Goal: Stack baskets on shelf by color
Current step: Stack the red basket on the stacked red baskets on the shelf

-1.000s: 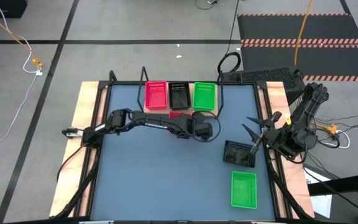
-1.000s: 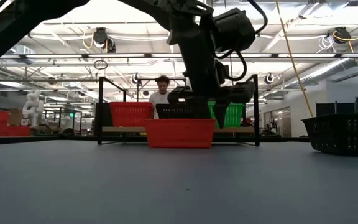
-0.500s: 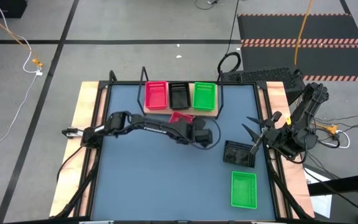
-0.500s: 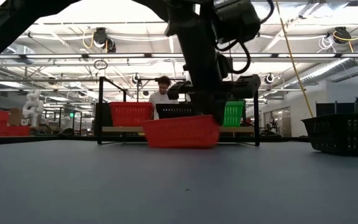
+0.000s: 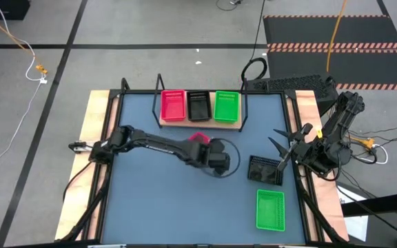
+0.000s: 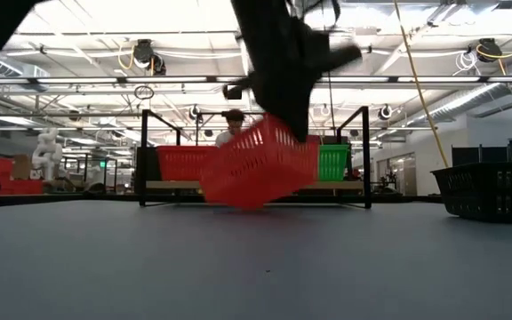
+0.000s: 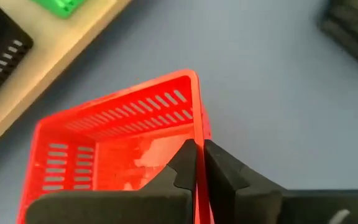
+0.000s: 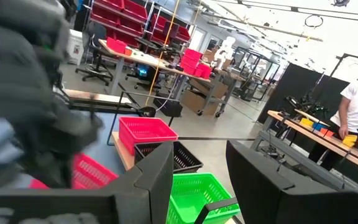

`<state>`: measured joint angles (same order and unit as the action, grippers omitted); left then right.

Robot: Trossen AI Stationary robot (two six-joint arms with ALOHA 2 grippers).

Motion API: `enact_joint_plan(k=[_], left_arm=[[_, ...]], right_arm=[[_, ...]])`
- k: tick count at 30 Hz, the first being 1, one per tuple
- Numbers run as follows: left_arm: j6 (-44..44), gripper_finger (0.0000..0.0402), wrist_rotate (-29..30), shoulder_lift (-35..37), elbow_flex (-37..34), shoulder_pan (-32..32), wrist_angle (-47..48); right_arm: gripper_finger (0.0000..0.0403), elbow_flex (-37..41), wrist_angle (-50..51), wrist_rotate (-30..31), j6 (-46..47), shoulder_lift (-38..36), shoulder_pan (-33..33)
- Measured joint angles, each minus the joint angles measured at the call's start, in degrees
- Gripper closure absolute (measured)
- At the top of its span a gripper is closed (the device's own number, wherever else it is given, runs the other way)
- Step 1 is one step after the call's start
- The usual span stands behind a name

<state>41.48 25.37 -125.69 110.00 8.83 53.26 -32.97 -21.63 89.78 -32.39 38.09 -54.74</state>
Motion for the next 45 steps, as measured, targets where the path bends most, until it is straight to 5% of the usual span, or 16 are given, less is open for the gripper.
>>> enact_joint_plan(k=[12,20,27,32,40,45], left_arm=[[-18.6,0.0378,-9.8,10.8,0.0,6.4,8.9],[-34.6,0.0393,2.9,16.5,0.0,7.3,23.5],[-40.0,0.0382,12.9,19.0,0.0,0.2,24.3],[-46.8,0.0392,12.9,19.0,-0.6,-8.5,22.8],[-61.7,0.0394,0.7,23.7,-12.9,-19.2,6.1],[-67.1,0.0383,-1.8,29.5,-24.5,-22.7,-2.5]], right_arm=[[0.0261,0.0,-3.8,-5.7,-0.9,0.1,0.0],[0.0261,0.0,-4.2,-8.9,-4.5,0.1,0.0],[0.0261,0.0,-6.0,-9.1,-9.3,0.1,2.9],[0.0261,0.0,-5.6,-8.9,-11.7,0.1,5.8],[0.0261,0.0,-4.1,-8.6,-13.4,0.1,7.8],[0.0261,0.0,-1.3,-8.5,-13.4,0.1,8.3]])
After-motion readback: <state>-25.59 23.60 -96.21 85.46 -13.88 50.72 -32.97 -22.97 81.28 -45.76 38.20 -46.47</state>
